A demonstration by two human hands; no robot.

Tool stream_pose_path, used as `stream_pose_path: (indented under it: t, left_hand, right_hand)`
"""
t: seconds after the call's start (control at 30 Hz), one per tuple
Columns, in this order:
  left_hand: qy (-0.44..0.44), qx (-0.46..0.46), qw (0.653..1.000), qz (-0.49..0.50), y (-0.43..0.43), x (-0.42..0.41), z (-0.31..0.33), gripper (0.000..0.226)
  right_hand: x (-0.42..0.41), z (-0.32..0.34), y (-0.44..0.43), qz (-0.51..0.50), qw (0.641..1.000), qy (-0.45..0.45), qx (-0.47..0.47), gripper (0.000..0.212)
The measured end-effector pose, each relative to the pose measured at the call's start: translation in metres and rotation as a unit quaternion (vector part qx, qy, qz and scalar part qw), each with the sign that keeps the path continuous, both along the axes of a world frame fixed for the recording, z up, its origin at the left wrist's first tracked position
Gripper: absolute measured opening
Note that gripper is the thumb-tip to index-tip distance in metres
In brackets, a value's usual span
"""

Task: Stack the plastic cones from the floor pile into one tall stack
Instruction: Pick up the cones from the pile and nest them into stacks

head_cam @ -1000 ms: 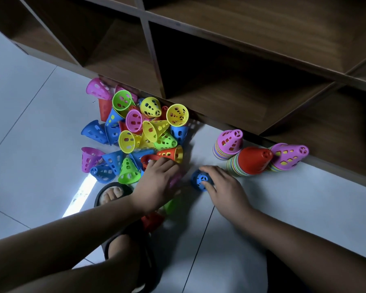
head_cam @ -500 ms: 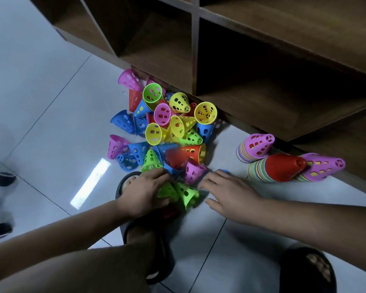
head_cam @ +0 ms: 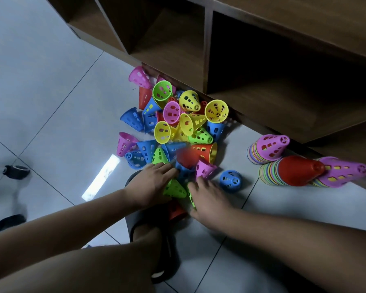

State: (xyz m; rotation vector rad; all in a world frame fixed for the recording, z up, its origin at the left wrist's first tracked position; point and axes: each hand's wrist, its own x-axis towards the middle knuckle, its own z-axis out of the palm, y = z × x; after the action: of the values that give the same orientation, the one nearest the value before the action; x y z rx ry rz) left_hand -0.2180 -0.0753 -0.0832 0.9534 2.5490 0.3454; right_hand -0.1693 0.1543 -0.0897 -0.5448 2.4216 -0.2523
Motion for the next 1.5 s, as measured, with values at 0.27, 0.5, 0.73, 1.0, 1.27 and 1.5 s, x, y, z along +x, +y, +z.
stream_pose_path:
  t: [0.27, 0.5, 0.73, 1.0, 1.27, 1.5]
  left_hand:
    - [-0.057, 0.038, 0.996, 0.065, -0.001, 0.0, 0.001, 0.078]
    - [-0.096, 0.125, 0.978, 0.14, 0.018, 0.004, 0.012, 0.058]
    - [-0.06, 0.181, 0.966, 0.174, 0.044, 0.001, 0.025, 0.055]
    - [-0.058, 0.208, 0.962, 0.169, 0.078, -0.007, 0.022, 0.057]
    - [-0.021, 0.212, 0.971, 0.108, 0.122, -0.013, 0.012, 0.048]
    - [-0.025, 0.229, 0.967, 0.112, 0.127, -0.013, 0.007, 0.055]
  right_hand:
    - [-0.006, 0.01, 0.02, -0.073, 0.993, -0.089, -0.024, 0.097]
    - [-0.011, 0.048, 0.067, -0.172, 0.964, -0.054, -0.196, 0.073]
    - [-0.02, 0.065, 0.113, -0.203, 0.941, 0.044, -0.268, 0.047]
    - [-0.03, 0.052, 0.124, -0.213, 0.94, 0.07, -0.256, 0.041]
    - [-0.04, 0.066, 0.112, -0.195, 0.933, 0.069, -0.295, 0.052]
    - [-0.047, 0.064, 0.118, -0.112, 0.954, 0.115, -0.252, 0.025]
